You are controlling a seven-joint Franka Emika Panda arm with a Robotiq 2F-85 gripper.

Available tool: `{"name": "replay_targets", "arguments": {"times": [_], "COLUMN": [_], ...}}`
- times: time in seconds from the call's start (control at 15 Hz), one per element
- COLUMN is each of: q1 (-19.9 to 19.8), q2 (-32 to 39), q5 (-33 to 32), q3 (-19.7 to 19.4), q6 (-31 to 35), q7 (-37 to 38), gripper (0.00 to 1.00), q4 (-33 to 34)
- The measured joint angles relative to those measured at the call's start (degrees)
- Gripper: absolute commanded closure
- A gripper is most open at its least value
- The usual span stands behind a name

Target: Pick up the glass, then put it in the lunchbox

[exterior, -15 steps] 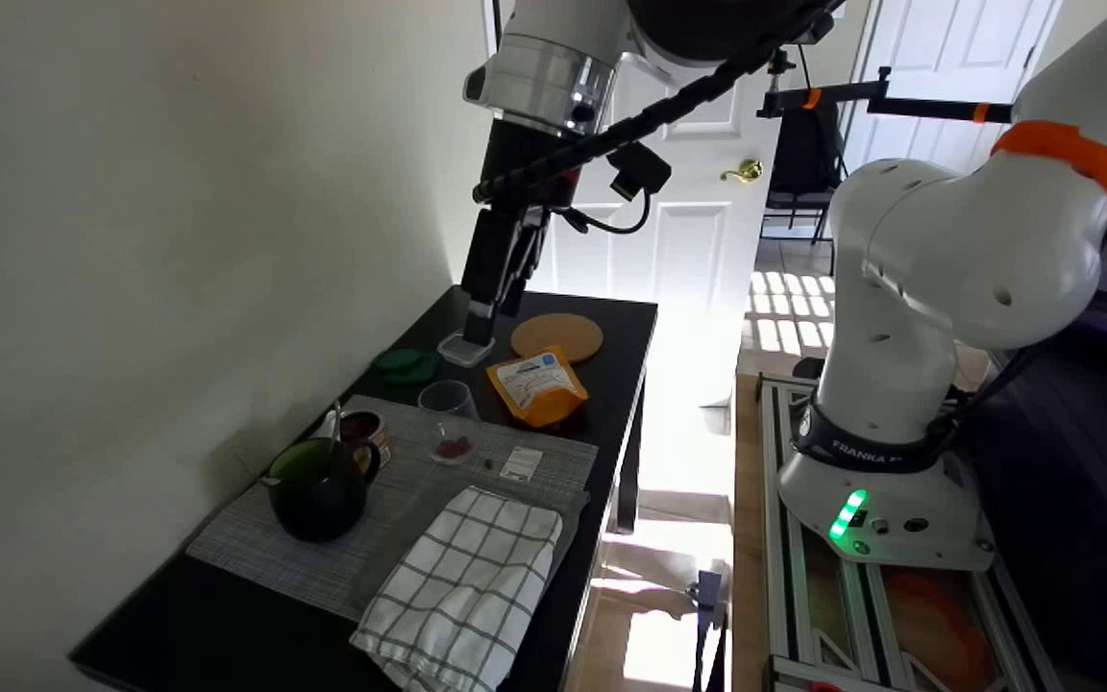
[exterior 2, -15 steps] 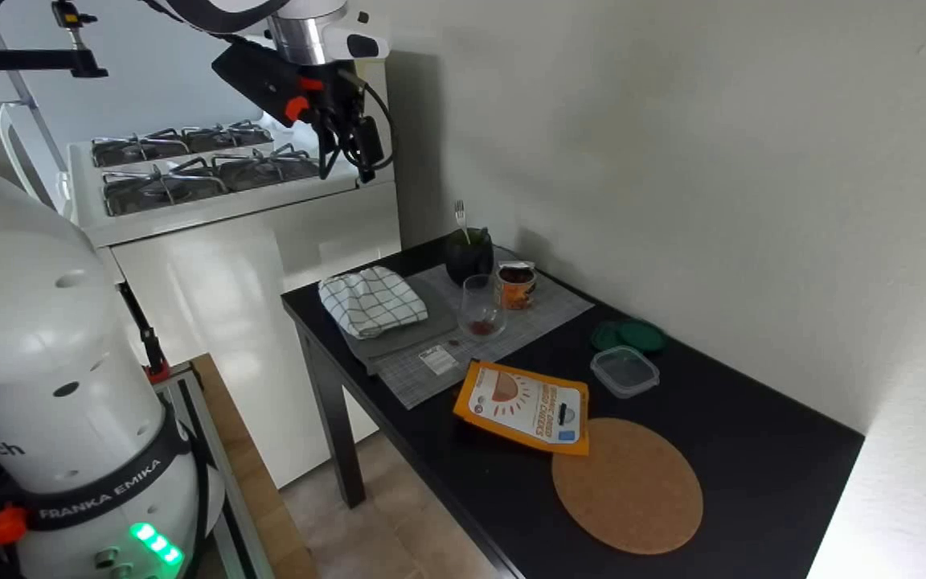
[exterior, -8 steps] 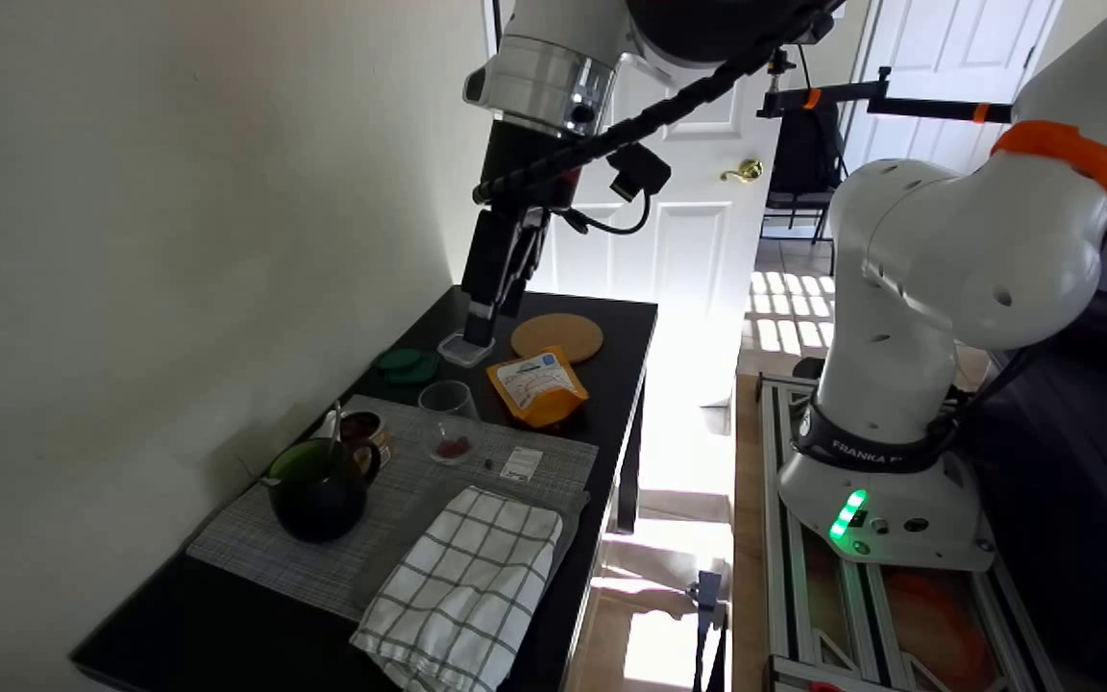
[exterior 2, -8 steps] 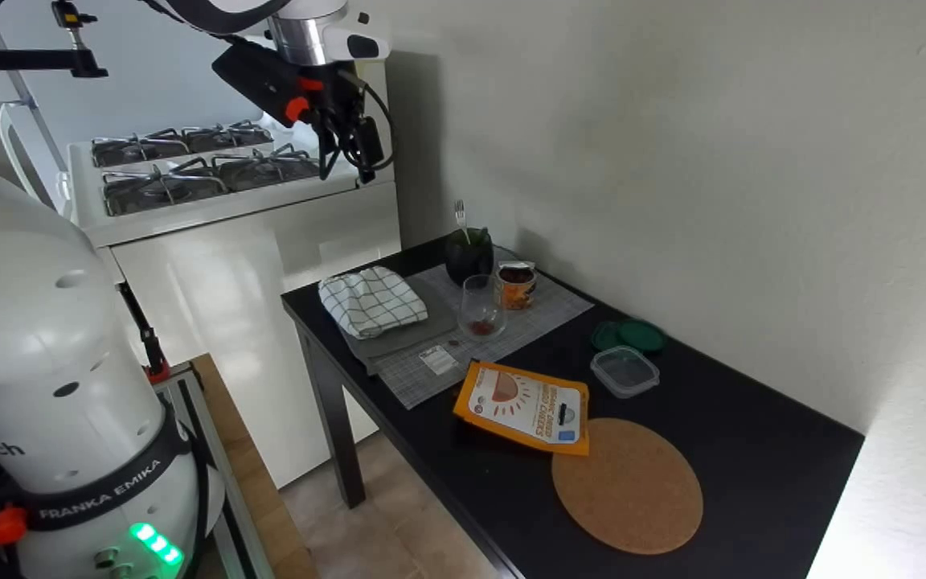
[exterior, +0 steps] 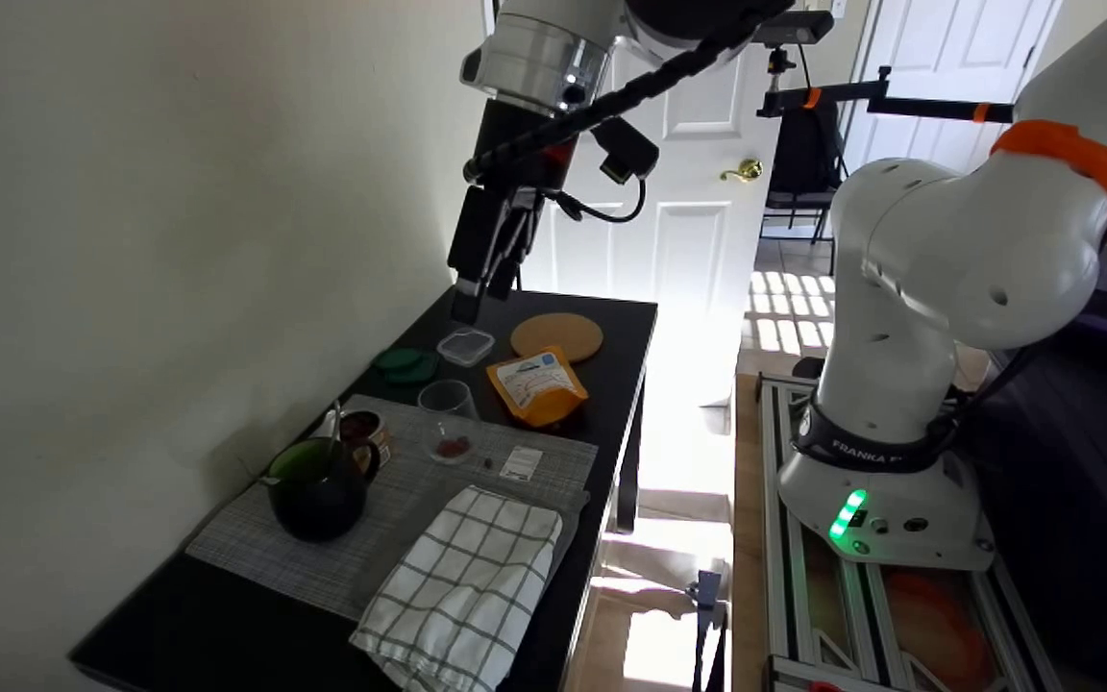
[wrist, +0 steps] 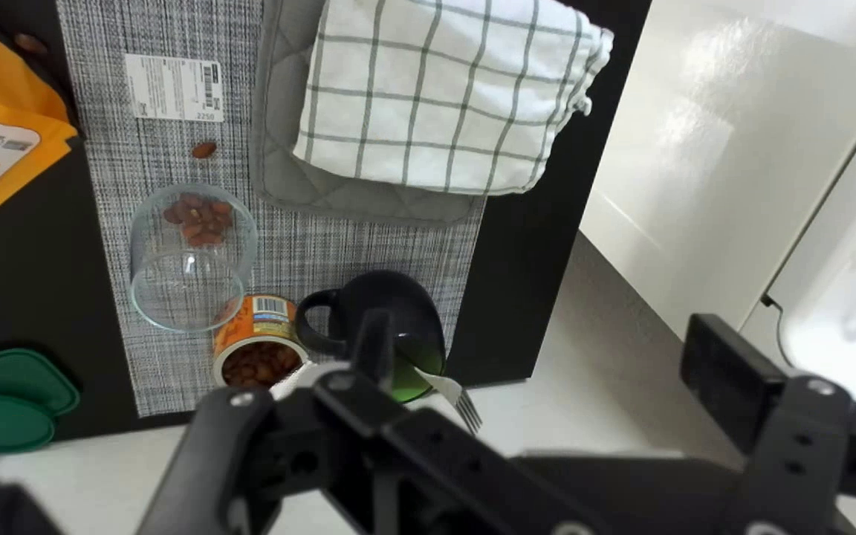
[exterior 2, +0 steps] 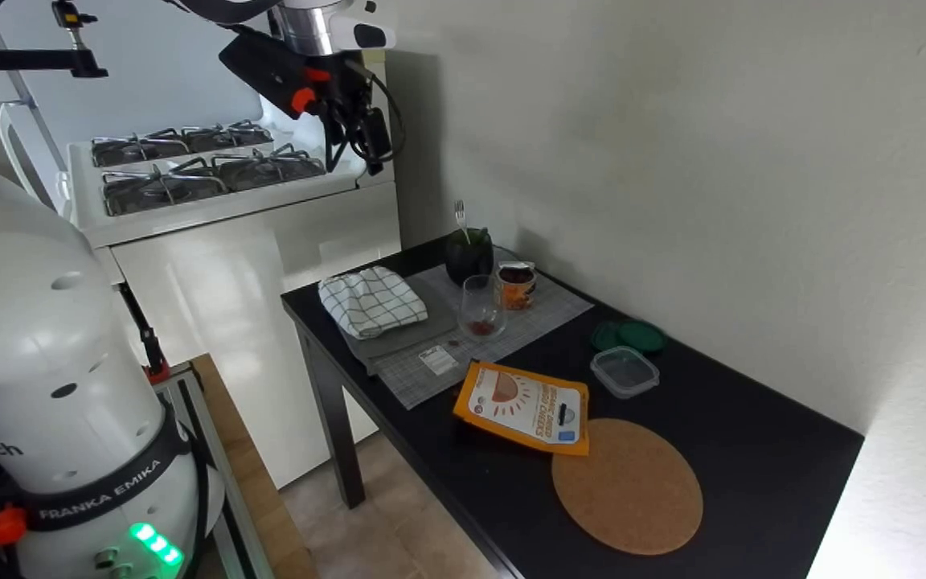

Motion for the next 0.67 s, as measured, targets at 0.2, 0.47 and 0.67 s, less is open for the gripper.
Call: {"name": "replay_targets", "arguments": {"times": [0.2,0.47,0.67], "q1": [-2.6,-3.25,-2.7], "q2": [0.03,1.52,3.73], "q5": [0.17,3.93,9.49], "q3": [-5.03,-16.42,-24.05], "q6": [1.11,3.79,4.02], "q7": [-2.22,-11.46,-19.17], "gripper": [0.0,0.0,0.0], "q4": [0.85,0.96,0.96]}}
